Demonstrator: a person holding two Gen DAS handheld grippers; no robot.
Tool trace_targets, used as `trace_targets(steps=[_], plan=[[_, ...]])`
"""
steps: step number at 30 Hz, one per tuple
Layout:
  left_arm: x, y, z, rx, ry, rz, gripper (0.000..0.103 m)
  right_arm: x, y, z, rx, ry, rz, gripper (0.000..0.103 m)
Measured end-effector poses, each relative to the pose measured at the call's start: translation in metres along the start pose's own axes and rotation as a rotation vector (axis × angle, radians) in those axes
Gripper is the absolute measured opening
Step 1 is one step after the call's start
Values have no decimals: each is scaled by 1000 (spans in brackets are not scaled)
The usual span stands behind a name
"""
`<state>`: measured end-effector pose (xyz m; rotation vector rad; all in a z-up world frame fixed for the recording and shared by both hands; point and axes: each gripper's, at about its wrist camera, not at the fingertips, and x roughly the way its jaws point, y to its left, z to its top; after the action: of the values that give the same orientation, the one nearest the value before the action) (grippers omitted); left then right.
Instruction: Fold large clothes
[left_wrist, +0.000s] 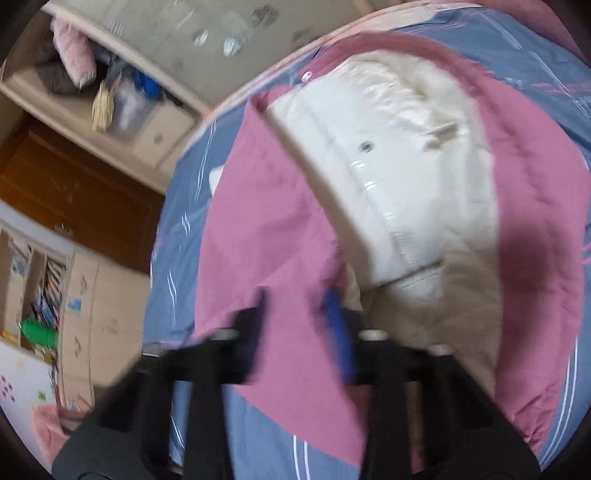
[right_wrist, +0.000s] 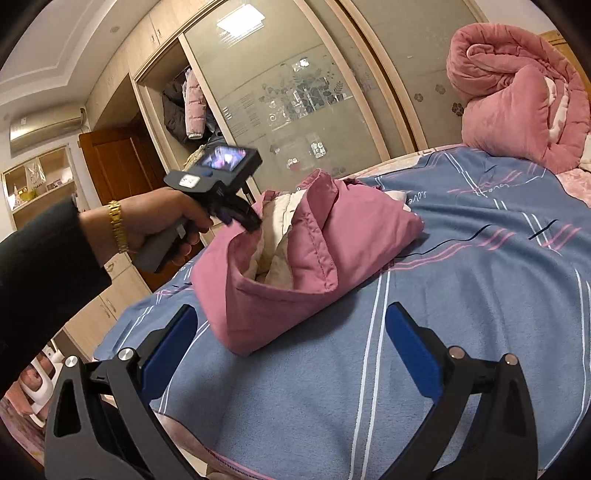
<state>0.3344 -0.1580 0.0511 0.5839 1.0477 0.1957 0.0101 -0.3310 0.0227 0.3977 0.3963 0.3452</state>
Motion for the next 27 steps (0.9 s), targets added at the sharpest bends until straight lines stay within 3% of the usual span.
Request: trace_targets(steps=[5,8,9,11,14,15,17,18,19,20,21,23,24,26,27], plan=[[-14,44,16,57,4,70,6,3,-4,1,8,13,8,102],[-33,85,41,45,-35,194,5,5,-8,1,24,15,8,102],[-39,95,47,38,-46,241,0,6,-9,1,28,16,7,102],[-45,128,69,37,-88,426,0,9,-10,1,32,25,5,102],[-36,169,90,1,-80,506,0,16,-11,0,25,47,1,102],[-27,181,94,-18,-57,474,0,19,-11,0,23,55,-3,102],[-16,193,98,-87,-41,323,4,23,-13,2,30,60,0,102],[-14,192,97,-133,-57,174,19,25,-15,4,36,57,0,102],[-13,188,94,-146,-68,85,68,28,-17,7,41,57,-2,102],[-14,177,89,-141,-84,5,92,30,-18,8,44,59,-3,102],[-18,167,83,-121,-98,-44,101,34,-19,10,50,62,-3,102],[-21,127,69,-31,-60,-163,101,41,-20,13,66,67,0,102],[-21,114,65,0,-46,-185,101,44,-19,13,72,69,6,102],[-23,83,56,68,-24,-176,101,49,-14,13,68,69,6,102],[-24,70,53,92,-11,-149,92,52,-11,13,61,73,9,102]])
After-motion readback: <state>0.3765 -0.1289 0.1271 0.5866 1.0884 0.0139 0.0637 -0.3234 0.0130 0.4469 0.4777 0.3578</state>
